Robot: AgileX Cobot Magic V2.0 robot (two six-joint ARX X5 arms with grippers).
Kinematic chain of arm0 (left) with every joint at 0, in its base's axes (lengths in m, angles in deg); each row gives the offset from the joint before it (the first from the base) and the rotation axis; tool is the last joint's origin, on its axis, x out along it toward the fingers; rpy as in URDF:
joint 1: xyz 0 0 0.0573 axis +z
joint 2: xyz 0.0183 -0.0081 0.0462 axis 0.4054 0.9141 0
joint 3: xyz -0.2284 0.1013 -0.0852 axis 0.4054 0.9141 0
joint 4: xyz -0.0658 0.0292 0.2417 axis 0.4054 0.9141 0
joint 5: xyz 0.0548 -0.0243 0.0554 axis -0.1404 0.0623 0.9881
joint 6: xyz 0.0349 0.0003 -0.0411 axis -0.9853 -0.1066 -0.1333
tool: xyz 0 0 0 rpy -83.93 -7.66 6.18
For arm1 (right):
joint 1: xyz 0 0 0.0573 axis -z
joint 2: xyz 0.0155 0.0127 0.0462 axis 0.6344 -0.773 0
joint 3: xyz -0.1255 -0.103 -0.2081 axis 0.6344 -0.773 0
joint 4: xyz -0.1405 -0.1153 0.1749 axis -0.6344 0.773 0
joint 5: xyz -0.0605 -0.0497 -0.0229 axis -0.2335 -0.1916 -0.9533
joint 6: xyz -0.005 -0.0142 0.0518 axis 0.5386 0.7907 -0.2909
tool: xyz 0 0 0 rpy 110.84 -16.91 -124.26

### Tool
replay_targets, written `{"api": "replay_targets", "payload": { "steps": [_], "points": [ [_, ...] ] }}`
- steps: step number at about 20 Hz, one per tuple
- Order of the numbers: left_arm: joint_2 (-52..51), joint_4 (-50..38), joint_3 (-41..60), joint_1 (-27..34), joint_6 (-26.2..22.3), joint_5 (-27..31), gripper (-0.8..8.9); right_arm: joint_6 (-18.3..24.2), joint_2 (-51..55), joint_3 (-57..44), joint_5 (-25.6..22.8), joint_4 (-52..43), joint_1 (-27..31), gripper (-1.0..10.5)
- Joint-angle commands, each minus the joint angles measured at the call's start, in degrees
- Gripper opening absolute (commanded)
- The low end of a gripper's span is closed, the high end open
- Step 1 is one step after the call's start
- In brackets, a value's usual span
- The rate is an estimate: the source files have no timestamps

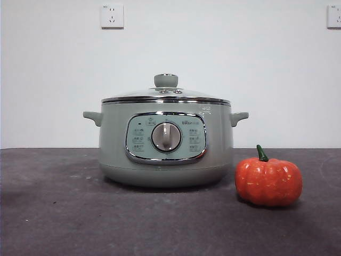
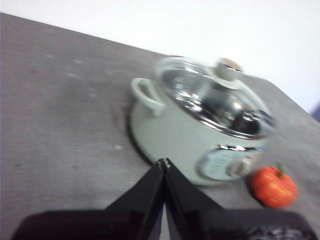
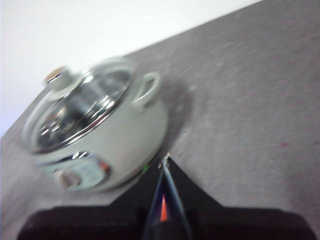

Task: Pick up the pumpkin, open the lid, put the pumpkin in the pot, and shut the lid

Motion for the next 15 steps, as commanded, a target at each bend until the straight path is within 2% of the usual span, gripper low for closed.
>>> {"api": "replay_targets", "payload": {
  "steps": [1,6,11,15],
  "points": [
    [4.04,2.16,-3.69,0.15,-4.63,-4.33,-0.08,4.5,-4.02,5.44,3.63,4.59,-0.2,-0.1],
    [11.61,8.11,-11.47,0.15,-11.04,-11.87,-0.08,11.69,-12.09,15.65,10.51,14.8,-0.94,-0.1],
    [16.46,13.35,-17.66,0.04,-15.45,-16.72,-0.08,18.6,-19.12,25.14,12.92,25.2,-2.01,-0.1],
    [18.58,17.46,-22.05,0.04,-17.4,-18.82,-0.08,22.8,-23.67,32.11,13.07,32.65,-2.91,-0.1]
  ]
}}
